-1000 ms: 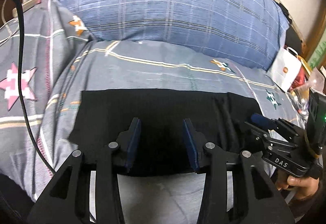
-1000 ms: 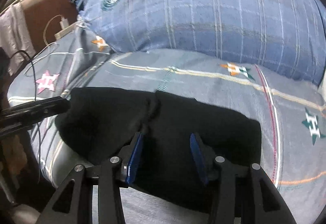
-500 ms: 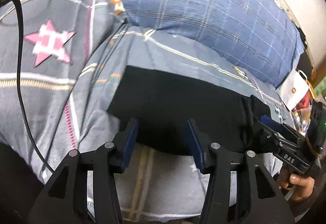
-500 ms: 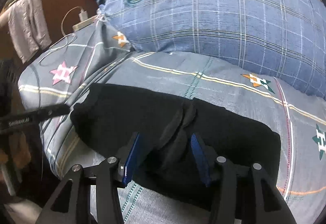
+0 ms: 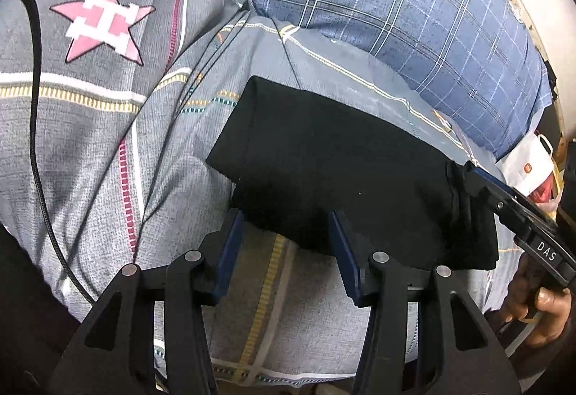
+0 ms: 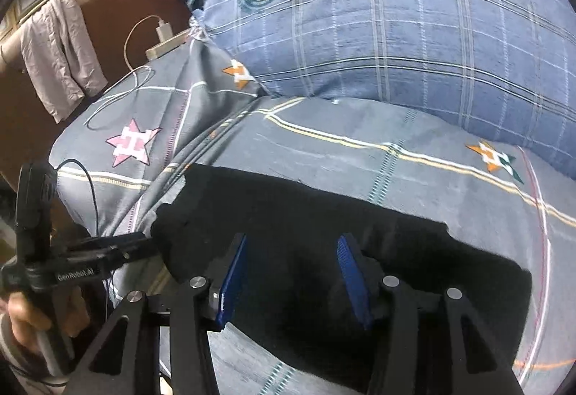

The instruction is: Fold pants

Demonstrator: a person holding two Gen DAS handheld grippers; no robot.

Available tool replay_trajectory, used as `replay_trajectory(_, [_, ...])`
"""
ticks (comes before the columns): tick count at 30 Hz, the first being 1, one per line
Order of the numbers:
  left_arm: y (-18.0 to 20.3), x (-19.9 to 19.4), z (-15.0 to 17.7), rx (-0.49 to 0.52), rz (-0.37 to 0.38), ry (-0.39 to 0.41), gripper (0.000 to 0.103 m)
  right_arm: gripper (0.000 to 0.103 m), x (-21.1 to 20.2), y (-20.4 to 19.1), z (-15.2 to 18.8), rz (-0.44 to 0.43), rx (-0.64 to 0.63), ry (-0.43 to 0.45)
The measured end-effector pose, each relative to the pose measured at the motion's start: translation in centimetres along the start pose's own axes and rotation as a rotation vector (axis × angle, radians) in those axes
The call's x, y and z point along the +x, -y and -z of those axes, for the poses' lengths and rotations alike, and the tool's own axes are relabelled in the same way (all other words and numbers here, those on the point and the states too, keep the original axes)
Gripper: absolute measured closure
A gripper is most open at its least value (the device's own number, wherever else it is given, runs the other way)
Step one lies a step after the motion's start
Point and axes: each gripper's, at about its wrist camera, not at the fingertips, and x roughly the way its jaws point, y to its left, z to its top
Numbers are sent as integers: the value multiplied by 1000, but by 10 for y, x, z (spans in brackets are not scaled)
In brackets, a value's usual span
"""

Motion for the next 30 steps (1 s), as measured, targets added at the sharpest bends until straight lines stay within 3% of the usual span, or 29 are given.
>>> replay_trajectory(7, [-5, 7, 3, -35, 32, -33, 54, 54, 19, -16, -15, -43, -53, -12])
replay_trajectory(10, [-8, 8, 7, -58, 60, -35, 41, 54, 29, -21, -22, -75, -74, -24])
replay_trajectory(17, [-4, 21, 4, -70, 97, -66, 40, 50, 61, -40, -47, -143, -152, -66])
replay_trajectory(26, [-9, 29, -7, -78, 138, -26, 32, 47, 128, -78, -74, -177, -370, -194])
replay_trajectory(30, [-12, 33, -13, -82, 177, -4, 25, 47, 163, -86, -77, -210, -394, -267])
